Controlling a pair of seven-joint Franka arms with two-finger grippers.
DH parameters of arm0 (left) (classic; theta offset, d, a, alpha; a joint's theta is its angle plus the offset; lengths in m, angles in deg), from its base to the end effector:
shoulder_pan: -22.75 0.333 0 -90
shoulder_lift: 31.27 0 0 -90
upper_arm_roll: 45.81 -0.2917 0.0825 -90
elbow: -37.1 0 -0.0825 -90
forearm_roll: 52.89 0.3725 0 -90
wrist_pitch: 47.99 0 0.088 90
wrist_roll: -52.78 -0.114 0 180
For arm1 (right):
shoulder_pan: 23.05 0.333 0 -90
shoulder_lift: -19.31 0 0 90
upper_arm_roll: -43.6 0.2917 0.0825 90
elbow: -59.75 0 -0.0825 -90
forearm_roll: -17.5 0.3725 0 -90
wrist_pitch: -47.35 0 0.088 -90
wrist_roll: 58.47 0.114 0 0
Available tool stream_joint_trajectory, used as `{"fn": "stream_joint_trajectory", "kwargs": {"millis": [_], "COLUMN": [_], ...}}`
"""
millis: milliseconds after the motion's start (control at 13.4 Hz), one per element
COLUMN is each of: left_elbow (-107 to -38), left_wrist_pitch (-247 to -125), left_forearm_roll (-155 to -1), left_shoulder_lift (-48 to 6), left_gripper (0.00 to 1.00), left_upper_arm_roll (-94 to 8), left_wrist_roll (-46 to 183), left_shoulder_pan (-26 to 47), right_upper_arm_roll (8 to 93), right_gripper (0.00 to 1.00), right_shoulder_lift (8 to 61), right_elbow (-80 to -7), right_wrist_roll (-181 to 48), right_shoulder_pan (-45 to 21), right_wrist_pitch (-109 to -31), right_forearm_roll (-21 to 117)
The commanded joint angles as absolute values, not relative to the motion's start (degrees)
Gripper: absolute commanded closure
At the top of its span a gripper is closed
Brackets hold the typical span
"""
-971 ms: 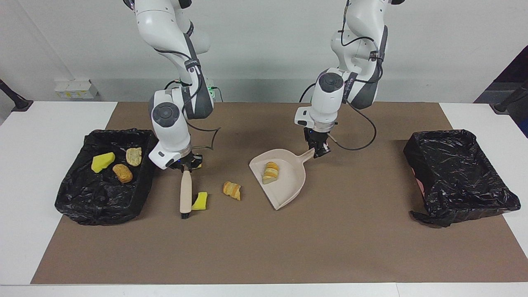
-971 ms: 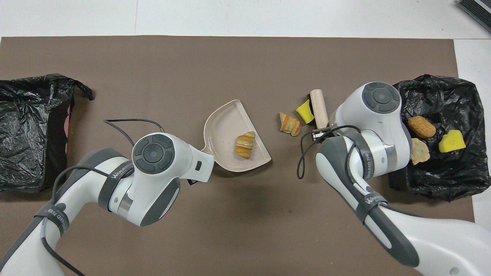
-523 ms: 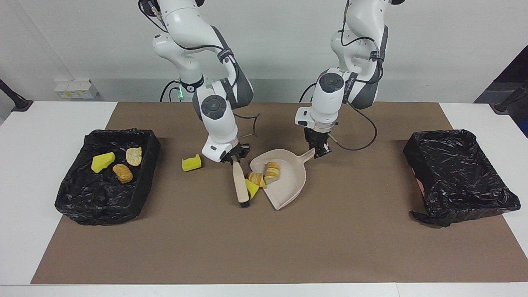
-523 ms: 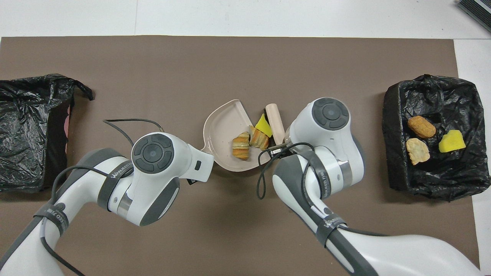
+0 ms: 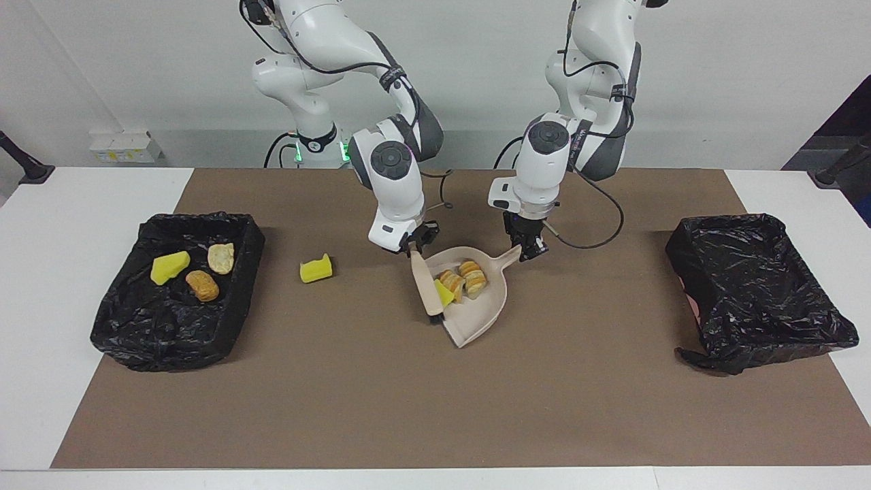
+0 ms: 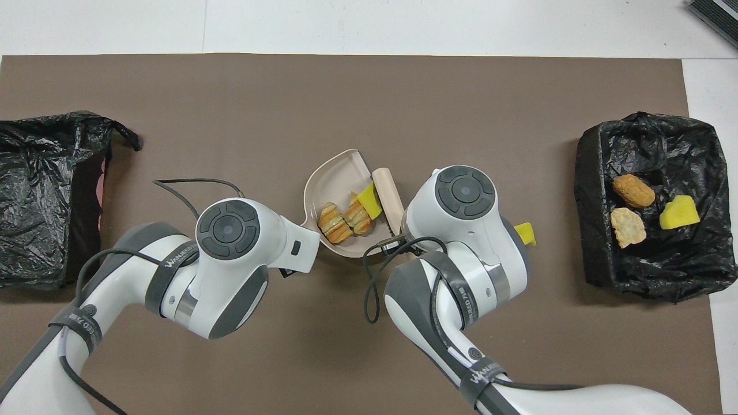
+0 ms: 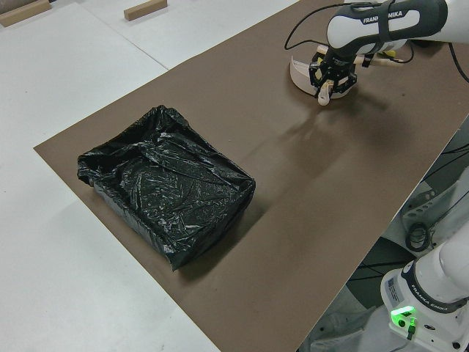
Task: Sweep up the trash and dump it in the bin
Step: 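Sweep the bread and sponge pieces farther out into the dustpan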
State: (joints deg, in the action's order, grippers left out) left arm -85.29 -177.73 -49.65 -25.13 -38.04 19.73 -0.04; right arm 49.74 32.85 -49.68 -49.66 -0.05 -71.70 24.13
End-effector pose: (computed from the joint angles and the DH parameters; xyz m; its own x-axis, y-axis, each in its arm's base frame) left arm 0.4717 -0.2759 0.3351 0.4131 -0.9107 0.0020 -0.9101 -0.4128 -0.0369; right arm 0.5097 0.2894 0.3453 0.9521 0.2924 -0.0890 0.2824 -0.9530 -0.1095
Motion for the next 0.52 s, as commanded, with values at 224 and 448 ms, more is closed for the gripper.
{"fn": "stream_joint_trajectory", "kwargs": {"millis": [224,448], "left_elbow": [-84.9,-84.9], "left_wrist_pitch": [-178.6,-180.0], "left_forearm_roll": [-49.2,-49.37], "left_shoulder_lift": [-25.11,-25.03], "left_gripper": [1.0,1.0], "left_upper_arm_roll": [-38.08,-37.9], "left_wrist_roll": [21.32,20.53], "left_shoulder_pan": [0.51,0.25], "right_upper_arm_roll": [49.92,49.92], "right_gripper": [1.0,1.0], "right_shoulder_lift": [28.1,28.19], "right_elbow": [-48.53,-47.65], "right_wrist_roll": [-51.18,-51.61], "right_shoulder_pan": [-3.98,-5.03], "right_wrist_pitch": [-64.9,-64.1], "right_forearm_roll": [25.68,25.5]}}
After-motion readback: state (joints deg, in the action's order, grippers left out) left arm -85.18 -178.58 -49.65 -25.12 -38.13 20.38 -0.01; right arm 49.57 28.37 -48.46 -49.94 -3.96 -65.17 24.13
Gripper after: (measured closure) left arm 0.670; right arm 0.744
